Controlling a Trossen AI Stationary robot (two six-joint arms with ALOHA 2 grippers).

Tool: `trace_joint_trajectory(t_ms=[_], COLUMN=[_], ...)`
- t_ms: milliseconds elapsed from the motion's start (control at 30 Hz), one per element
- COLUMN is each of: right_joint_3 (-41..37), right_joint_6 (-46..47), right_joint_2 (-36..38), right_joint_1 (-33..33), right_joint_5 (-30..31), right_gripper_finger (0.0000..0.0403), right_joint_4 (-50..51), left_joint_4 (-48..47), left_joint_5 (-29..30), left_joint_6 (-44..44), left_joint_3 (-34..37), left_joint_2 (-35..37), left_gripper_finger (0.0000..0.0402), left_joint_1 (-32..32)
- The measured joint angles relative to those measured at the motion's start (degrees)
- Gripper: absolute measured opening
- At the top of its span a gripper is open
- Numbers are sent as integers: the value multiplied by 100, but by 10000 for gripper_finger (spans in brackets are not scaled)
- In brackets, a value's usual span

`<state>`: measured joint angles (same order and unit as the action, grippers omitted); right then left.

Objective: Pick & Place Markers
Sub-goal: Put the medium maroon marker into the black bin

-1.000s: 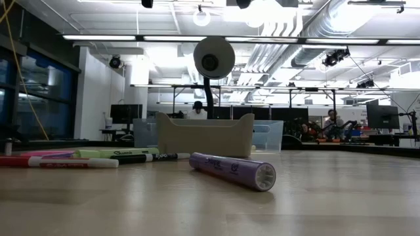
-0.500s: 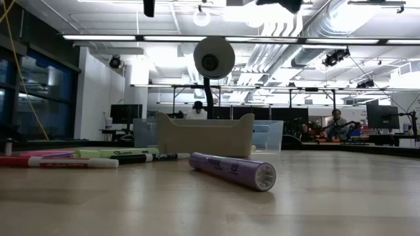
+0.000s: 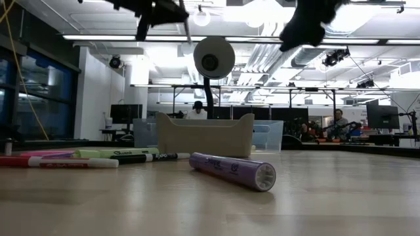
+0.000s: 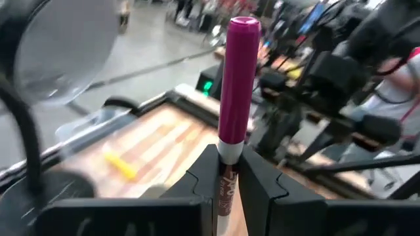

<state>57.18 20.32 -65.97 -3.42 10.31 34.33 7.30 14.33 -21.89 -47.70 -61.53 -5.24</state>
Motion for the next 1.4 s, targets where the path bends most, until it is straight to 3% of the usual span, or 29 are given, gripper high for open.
trace_joint_trajectory(t_ms=[233,533,733,967,1400], right_joint_3=[-1116,-1490,-1494,-1494,-1494], right_joint_6=[392,349,186,151,169], right_joint_2=[550,961,952,950,950], right_joint_1=[81,81,81,81,81], right_joint_5=[-188,-166,-131,-128,-170], right_gripper_finger=[176,176,176,176,176], right_joint_4=[-969,-1148,-1155,-1152,-1152], left_joint_4=[-850,-2030,-2073,-2058,-1378], left_joint_5=[-840,-1752,-1996,-2568,-2601], left_joint_6=[-114,69,10,-122,-731], left_joint_3=[0,0,-1,-2,-11], left_joint_2=[32,30,-22,-596,-1626], left_gripper_finger=[32,32,32,32,32], left_joint_1=[-852,-2044,-2878,-3499,-3763])
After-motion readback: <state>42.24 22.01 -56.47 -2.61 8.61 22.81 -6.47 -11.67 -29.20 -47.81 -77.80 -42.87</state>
